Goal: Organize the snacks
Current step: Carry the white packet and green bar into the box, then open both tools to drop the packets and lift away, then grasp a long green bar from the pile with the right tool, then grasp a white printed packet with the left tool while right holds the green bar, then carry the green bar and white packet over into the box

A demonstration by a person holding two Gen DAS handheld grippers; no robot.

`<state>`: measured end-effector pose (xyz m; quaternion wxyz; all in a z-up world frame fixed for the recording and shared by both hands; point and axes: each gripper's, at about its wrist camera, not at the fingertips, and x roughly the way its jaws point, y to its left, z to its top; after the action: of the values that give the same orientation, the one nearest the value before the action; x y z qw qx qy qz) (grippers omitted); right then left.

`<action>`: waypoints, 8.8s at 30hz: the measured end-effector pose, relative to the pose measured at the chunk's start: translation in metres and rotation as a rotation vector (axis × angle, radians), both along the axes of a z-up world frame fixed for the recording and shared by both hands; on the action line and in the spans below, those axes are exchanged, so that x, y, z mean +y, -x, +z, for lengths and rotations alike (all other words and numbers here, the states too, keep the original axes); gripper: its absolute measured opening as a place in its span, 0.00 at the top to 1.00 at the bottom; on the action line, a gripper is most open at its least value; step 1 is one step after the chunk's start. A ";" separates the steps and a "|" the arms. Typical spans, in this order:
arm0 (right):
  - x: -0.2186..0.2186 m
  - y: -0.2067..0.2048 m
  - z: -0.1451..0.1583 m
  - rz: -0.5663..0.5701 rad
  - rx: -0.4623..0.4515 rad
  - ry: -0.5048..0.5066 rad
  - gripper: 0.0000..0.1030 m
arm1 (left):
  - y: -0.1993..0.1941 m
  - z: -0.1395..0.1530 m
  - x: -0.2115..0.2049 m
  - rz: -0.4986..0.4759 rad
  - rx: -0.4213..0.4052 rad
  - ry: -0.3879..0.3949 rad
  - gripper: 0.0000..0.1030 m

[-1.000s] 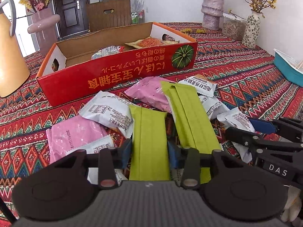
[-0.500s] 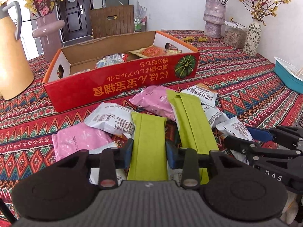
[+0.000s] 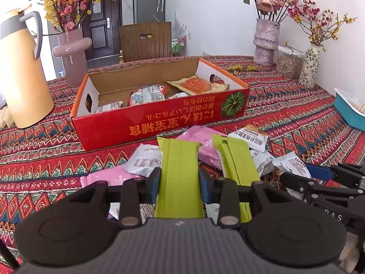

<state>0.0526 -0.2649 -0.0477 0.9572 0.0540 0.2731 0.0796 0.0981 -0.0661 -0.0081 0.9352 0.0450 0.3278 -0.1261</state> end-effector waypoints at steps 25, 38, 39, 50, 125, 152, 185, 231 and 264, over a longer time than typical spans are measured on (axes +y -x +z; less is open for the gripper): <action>0.008 -0.098 0.049 -0.004 -0.142 0.003 0.61 | -0.062 0.051 0.012 0.109 -0.151 0.060 0.66; 0.038 -0.185 0.065 0.051 -0.114 0.037 0.61 | -0.133 0.053 0.023 0.233 -0.157 0.050 0.66; 0.040 -0.193 0.064 0.051 -0.101 0.044 0.61 | -0.139 0.051 0.024 0.243 -0.149 0.047 0.66; 0.054 -0.249 0.043 0.046 0.043 0.074 0.61 | -0.187 0.016 0.036 0.334 -0.052 0.017 0.66; 0.078 -0.028 0.002 0.118 0.102 0.068 0.43 | 0.033 -0.014 0.078 0.230 -0.041 0.124 0.00; 0.070 -0.031 0.003 0.118 0.061 -0.048 0.63 | 0.029 -0.020 0.071 0.221 0.002 0.121 0.00; 0.040 -0.013 0.016 0.093 -0.046 -0.098 0.63 | 0.022 -0.033 0.039 0.156 0.082 0.055 0.59; 0.020 -0.107 0.049 0.016 -0.170 -0.060 0.63 | -0.065 0.037 0.039 0.205 -0.133 0.108 0.59; 0.031 -0.255 0.027 0.001 0.040 0.051 0.62 | -0.193 0.011 0.015 0.260 0.019 0.041 0.56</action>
<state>0.3077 -0.2343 -0.0205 0.9526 0.0312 0.2940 0.0719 0.2909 -0.0507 0.0024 0.9412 -0.0183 0.3371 -0.0110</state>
